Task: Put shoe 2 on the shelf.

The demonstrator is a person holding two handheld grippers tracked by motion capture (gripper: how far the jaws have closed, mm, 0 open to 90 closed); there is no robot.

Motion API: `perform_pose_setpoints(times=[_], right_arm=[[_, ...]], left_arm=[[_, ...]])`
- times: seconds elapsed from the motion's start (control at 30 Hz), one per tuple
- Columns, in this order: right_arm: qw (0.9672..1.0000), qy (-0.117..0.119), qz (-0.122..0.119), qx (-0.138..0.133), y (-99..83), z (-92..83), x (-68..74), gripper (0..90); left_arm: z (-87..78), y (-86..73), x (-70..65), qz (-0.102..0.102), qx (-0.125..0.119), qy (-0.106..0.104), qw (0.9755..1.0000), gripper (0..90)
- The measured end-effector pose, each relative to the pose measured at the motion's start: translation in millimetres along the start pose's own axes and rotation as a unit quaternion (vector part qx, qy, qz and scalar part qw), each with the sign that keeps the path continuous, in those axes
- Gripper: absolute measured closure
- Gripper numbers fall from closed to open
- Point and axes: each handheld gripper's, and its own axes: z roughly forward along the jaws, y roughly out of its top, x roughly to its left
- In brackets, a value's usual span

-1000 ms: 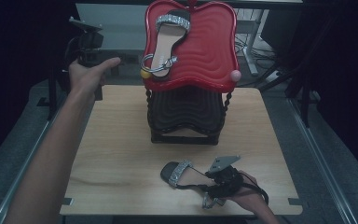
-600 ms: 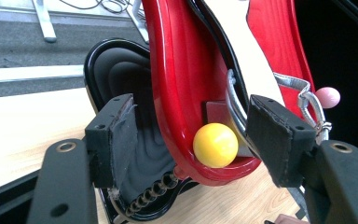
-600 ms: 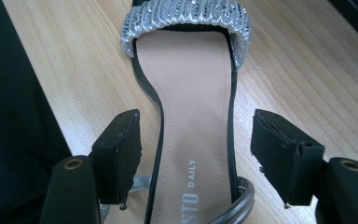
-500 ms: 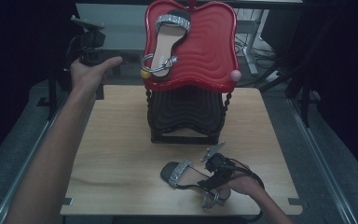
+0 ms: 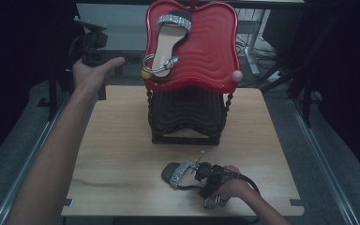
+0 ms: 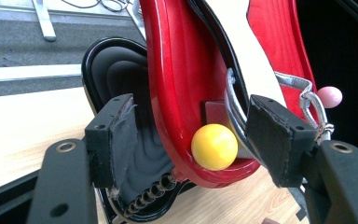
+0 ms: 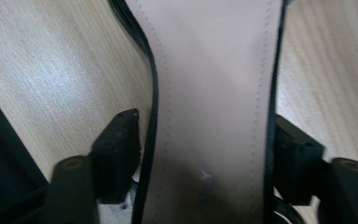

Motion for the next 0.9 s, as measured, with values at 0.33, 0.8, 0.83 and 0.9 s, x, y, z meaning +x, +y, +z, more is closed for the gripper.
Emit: perform_pose_setpoints(times=[0.33, 0.8, 0.83, 0.9], right_arm=[[0.9997, -0.003, 0.018, 0.016, 4.8, 0.3, -5.0, 42.2], [0.9939, 0.053, 0.061, -0.076, -8.8, -30.0, -21.4, 42.4], [0.9927, 0.060, 0.065, -0.082, -11.0, -32.7, -22.8, 42.4], [0.9902, 0.068, 0.075, -0.096, -16.6, -38.0, -25.7, 42.4]], left_arm=[[-4.1, -1.5, -0.9, 0.001, -0.001, 0.003, 1.0000, 33.7], [-6.7, 0.0, 1.7, -0.003, -0.004, 0.002, 1.0000, 33.8], [-6.4, 0.0, 1.6, -0.003, -0.004, 0.002, 1.0000, 33.8], [-6.2, 0.0, 1.6, -0.001, -0.002, 0.002, 1.0000, 33.8]])
